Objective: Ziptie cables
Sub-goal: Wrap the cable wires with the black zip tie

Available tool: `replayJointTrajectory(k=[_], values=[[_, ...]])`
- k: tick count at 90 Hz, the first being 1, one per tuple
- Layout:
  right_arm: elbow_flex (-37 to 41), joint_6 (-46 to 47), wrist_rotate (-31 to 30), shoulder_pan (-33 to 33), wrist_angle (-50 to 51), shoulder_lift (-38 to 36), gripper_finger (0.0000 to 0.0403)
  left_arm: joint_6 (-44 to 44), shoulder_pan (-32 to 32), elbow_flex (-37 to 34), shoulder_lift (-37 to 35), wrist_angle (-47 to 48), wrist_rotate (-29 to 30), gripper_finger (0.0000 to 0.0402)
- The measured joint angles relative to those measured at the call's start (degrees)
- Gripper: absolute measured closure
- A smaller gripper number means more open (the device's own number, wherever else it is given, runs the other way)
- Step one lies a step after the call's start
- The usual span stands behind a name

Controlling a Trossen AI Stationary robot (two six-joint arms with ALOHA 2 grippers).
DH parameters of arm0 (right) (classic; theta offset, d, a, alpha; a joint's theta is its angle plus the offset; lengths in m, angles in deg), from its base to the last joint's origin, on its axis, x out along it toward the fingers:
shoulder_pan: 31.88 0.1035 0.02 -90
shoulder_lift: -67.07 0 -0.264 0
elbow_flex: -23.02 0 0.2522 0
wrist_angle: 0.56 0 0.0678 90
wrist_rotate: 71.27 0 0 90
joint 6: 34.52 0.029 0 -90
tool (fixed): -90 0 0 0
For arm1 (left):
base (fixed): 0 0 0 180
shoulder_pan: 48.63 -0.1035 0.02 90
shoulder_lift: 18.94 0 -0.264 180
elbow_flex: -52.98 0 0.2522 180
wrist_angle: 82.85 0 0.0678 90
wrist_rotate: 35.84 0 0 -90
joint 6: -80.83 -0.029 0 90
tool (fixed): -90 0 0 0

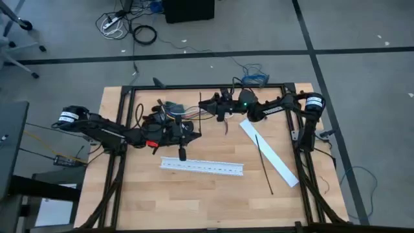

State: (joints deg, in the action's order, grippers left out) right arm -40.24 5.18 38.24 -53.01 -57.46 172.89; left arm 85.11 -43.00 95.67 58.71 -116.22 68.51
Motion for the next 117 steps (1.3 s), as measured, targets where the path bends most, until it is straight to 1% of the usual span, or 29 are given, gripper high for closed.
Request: replayJointTrajectory(k=[44, 52, 66, 81, 85, 108, 117], values=[[0.0, -1.02, 0.19, -0.25, -0.02, 0.0, 0.0285, 2.48, 0.0, 0.0, 0.0, 0.0, 0.24, 0.0401], [0.0, -1.98, 0.19, -0.25, 0.0, 0.0, 0.029, 3.42, 0.0, 0.0, 0.0, 0.0, 0.28, 0.0401], [0.0, -4.25, 0.19, -0.25, 0.0, 0.0, 0.032, 3.91, 0.0, 0.0, 0.0, 0.0, 0.28, 0.0401], [0.0, -8.59, 1.08, -0.25, 0.29, 0.0, 0.0383, 5.91, -0.02, 0.0, 0.0, 0.0, 0.28, 0.0401], [0.0, -9.5, 1.34, -0.25, 0.42, 0.0, 0.0395, 6.77, -0.09, 0.0, 0.0, 0.0, 0.3, 0.0401], [-0.02, -14.71, 2.16, 1.15, 1.63, 0.0, 0.0402, 14.49, -1.39, 0.0, -0.02, 0.49, -0.1, 0.0401], [-0.02, -19.38, 3.19, 2.5, 2.85, 0.0, 0.0402, 18.2, -2.18, 0.0, -0.02, 0.57, -2.96, 0.0401]])
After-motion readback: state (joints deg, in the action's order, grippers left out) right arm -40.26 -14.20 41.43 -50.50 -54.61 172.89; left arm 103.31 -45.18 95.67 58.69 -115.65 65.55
